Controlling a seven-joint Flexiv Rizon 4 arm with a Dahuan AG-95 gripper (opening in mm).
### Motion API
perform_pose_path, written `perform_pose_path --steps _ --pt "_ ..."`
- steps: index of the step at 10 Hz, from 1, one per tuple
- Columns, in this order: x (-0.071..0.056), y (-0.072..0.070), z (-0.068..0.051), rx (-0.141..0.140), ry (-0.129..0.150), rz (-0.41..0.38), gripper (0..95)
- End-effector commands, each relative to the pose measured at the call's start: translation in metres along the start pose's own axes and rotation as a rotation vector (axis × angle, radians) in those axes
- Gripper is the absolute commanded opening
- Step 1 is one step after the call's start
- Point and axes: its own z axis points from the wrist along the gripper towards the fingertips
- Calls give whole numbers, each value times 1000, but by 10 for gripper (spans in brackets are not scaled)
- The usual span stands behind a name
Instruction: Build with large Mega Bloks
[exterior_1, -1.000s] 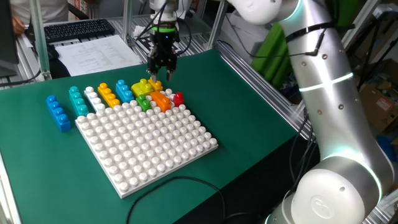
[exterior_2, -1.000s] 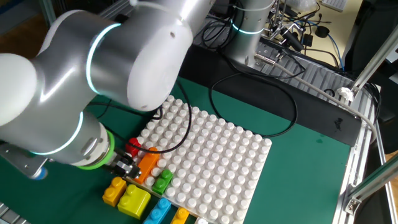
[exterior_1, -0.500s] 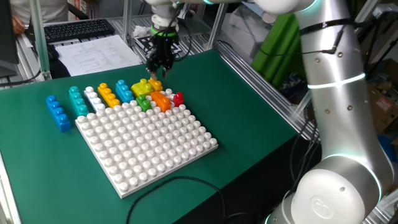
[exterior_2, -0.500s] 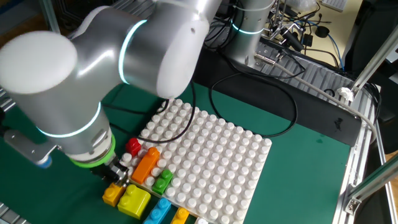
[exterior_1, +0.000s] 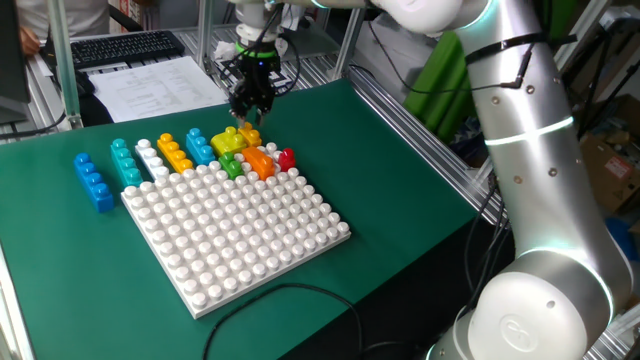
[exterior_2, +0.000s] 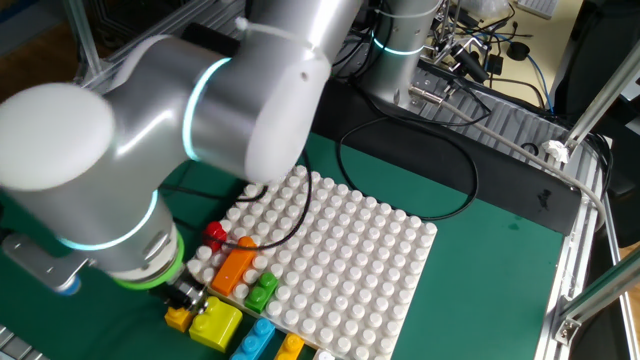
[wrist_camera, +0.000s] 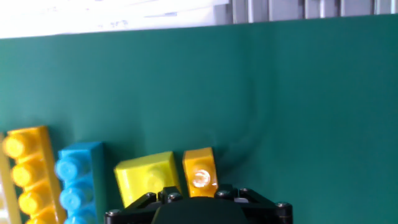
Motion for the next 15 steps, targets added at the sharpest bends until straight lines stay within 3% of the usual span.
perform_pose_path --steps 1,6,14,15 --pt "-1 1 1 -1 5 -11 380" --pt "-4 -6 10 3 4 -44 380" --pt "-10 -2 31 5 -2 -76 380" --pt "-10 -2 32 5 -1 -87 0"
